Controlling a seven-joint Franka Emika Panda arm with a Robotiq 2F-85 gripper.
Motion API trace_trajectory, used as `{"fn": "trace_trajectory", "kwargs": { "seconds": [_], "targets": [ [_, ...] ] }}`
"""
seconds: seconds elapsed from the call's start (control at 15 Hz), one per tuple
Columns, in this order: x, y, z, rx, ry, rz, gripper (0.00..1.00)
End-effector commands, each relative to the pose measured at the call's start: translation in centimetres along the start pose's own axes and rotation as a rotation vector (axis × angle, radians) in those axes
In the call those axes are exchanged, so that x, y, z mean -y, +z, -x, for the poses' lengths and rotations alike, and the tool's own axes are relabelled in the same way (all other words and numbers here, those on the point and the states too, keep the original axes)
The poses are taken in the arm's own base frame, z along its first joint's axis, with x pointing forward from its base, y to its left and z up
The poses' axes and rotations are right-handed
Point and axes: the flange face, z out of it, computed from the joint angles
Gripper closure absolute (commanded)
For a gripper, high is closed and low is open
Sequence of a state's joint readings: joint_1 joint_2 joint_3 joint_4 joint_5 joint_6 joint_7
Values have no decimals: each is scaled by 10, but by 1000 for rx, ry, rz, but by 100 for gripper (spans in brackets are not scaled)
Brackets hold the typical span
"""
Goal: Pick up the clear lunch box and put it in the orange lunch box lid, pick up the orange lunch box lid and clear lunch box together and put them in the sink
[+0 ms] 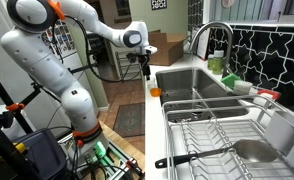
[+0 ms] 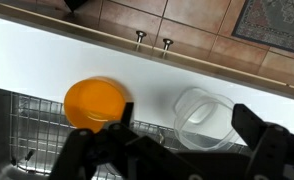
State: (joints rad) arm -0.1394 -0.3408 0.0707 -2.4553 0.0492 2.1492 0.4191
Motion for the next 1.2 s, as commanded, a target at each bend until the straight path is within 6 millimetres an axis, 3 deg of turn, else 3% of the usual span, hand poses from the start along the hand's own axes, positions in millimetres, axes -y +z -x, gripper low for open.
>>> {"fn": "trace_trajectory", "kwargs": {
  "seconds": [0.0, 0.33, 0.47, 0.53, 0.67, 1.13],
  "targets": [
    [0, 18, -11, -36, 46, -5, 0],
    [2, 31, -20, -47, 89, -30, 0],
    [2, 37, -22, -40, 91, -23, 9],
    [2, 39, -22, -36, 95, -22, 28],
    [0, 41, -23, -28, 96, -20, 37],
    [-1, 42, -23, -15, 95, -30, 93]
  ]
}}
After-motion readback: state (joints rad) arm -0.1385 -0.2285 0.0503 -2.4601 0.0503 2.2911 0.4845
